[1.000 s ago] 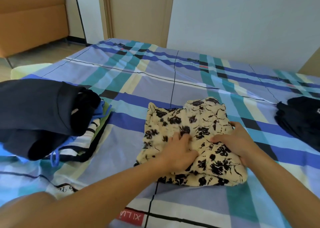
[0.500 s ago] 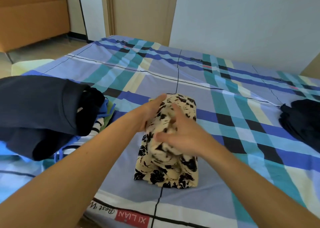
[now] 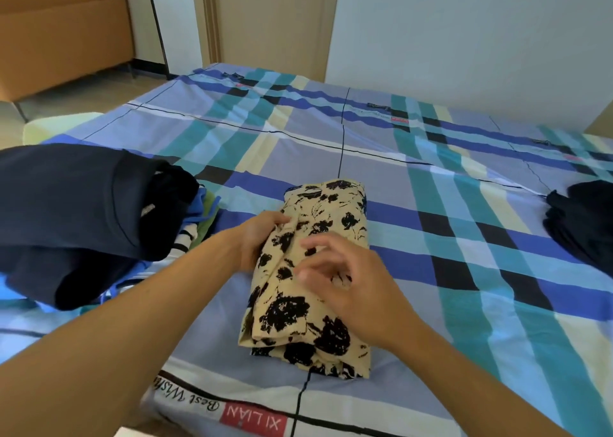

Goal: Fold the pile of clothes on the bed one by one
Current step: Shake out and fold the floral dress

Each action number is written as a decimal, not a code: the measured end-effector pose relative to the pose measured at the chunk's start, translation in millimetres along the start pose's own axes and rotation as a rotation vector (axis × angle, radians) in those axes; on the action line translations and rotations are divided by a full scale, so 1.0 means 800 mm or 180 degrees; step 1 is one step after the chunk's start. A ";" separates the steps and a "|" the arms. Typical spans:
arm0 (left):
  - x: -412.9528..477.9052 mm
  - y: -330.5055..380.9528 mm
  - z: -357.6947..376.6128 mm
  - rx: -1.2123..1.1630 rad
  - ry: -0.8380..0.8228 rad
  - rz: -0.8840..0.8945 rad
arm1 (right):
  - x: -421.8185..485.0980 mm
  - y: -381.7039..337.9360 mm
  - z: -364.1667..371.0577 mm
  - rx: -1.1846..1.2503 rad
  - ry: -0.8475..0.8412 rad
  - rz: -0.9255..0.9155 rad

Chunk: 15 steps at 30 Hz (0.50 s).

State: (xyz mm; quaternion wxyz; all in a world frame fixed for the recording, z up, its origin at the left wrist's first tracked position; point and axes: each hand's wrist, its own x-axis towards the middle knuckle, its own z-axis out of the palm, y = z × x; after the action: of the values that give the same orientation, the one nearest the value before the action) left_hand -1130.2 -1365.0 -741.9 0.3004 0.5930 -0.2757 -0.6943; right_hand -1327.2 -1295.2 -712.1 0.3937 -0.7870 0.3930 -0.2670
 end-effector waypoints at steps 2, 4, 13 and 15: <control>0.001 0.006 -0.004 0.0046 0.0396 0.0025 | -0.001 0.021 0.005 -0.0562 0.0565 -0.0098; 0.005 0.016 -0.006 0.0619 0.1238 0.0355 | -0.004 0.040 0.016 -0.1070 0.0489 -0.0058; -0.048 0.015 0.021 0.4104 0.1585 0.0353 | -0.018 0.057 0.038 -0.0702 0.0698 0.0435; -0.050 0.007 0.023 0.3938 0.1322 0.0068 | -0.018 0.058 0.035 -0.0472 0.0653 0.0627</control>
State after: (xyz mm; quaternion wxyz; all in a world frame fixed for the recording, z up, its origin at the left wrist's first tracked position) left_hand -1143.2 -1338.4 -708.5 -0.0424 0.7755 -0.5665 -0.2754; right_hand -1333.5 -1289.2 -767.7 0.3165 -0.7401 0.5250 -0.2764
